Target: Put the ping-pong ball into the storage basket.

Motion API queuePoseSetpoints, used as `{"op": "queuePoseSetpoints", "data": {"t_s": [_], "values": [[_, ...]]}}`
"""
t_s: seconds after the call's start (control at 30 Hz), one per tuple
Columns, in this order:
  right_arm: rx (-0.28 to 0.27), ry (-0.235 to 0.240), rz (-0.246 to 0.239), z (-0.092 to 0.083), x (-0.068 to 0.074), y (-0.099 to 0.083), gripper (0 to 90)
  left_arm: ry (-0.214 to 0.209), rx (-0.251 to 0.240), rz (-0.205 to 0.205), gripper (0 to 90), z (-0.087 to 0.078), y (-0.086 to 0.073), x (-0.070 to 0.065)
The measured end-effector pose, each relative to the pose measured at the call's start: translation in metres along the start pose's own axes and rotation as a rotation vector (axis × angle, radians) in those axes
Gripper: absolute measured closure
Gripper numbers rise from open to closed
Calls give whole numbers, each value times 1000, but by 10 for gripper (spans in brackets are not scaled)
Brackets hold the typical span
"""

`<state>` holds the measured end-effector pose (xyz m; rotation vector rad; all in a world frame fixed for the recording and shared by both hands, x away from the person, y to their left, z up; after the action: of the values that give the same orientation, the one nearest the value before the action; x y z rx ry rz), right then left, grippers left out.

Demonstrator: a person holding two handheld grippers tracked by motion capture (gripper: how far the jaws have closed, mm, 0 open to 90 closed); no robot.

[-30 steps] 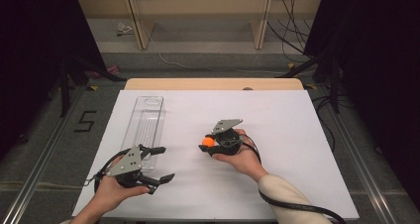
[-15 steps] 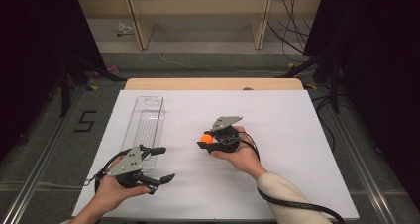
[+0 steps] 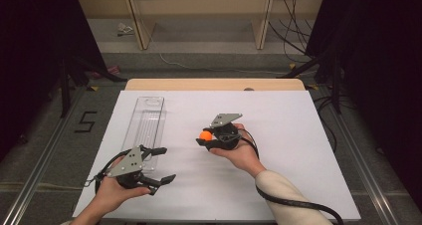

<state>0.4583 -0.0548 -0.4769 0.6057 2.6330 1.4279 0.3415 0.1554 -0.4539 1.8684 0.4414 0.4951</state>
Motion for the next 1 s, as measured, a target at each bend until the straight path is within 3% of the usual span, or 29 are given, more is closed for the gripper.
{"op": "queuePoseSetpoints", "data": {"t_s": [1.0], "values": [[-10,-1,-2,9,-1,22,514,3,-1,1,162,0,0,0]]}}
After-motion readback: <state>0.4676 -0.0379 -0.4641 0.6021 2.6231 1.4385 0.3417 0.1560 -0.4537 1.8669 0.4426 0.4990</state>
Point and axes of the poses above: each handheld gripper's, and its own axes: z roughly forward along the jaws, y roughly out of its top, x roughly to its left, the point moved 5 cm from there along z, roughly forward along the jaws, and after that the axes turned 8 degrees about y, right-handed, at the moved point
